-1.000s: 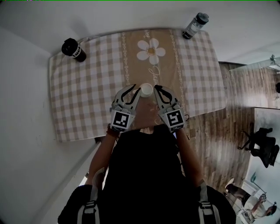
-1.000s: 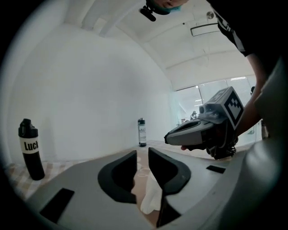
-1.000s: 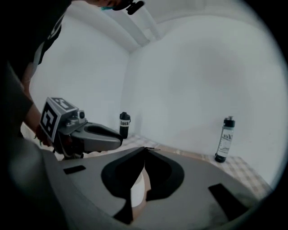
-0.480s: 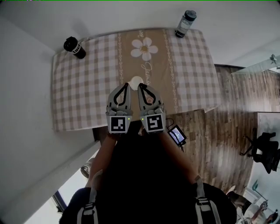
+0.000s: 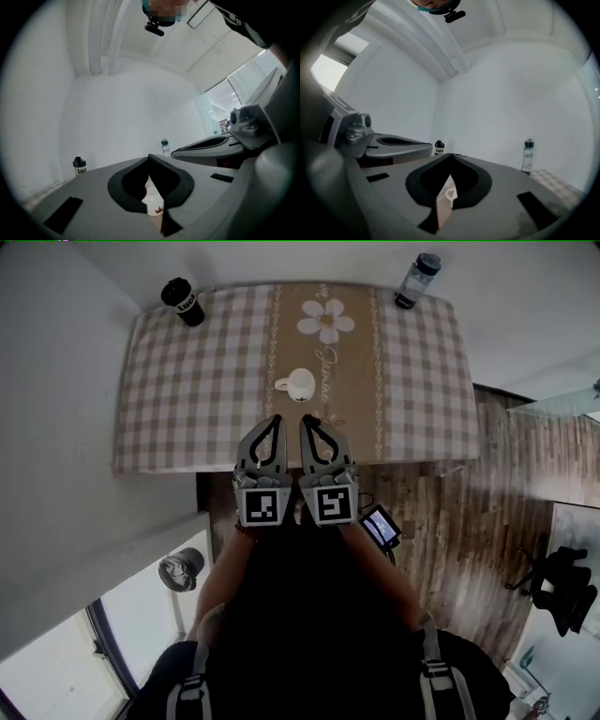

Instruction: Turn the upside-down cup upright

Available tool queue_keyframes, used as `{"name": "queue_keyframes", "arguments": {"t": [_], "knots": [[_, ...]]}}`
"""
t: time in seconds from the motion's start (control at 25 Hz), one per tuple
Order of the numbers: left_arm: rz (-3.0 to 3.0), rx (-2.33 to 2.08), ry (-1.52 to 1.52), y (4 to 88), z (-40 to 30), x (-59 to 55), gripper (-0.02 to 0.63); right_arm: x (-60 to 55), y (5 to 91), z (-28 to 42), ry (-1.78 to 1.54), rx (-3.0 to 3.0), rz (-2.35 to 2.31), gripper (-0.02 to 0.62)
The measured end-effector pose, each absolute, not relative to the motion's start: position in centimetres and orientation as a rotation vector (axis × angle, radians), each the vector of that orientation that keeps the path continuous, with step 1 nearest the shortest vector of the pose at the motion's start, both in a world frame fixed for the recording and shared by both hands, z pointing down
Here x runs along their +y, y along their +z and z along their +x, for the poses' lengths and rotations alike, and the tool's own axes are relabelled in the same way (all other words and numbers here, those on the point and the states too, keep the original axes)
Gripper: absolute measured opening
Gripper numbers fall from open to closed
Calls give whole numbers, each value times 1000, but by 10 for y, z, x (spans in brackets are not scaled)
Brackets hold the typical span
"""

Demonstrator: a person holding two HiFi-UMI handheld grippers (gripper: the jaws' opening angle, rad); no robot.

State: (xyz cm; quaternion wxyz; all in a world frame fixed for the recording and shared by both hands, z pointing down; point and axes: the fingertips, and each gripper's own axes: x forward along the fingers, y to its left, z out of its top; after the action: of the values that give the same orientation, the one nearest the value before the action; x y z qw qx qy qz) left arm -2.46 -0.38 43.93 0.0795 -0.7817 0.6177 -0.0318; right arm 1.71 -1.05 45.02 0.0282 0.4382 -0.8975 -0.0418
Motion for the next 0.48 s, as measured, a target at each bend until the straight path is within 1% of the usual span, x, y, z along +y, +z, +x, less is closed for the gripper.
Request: {"name": "queue_keyframes", "arguments": {"t": [0.24,0.48], "knots": [[-2328,1839,-61,429,-28,9,-2,8,439,15,-187,-2770,1393,2],[-2376,1764,-24,429,-34,18,-2,9,446,14,-124,-2704,1518,2]]}}
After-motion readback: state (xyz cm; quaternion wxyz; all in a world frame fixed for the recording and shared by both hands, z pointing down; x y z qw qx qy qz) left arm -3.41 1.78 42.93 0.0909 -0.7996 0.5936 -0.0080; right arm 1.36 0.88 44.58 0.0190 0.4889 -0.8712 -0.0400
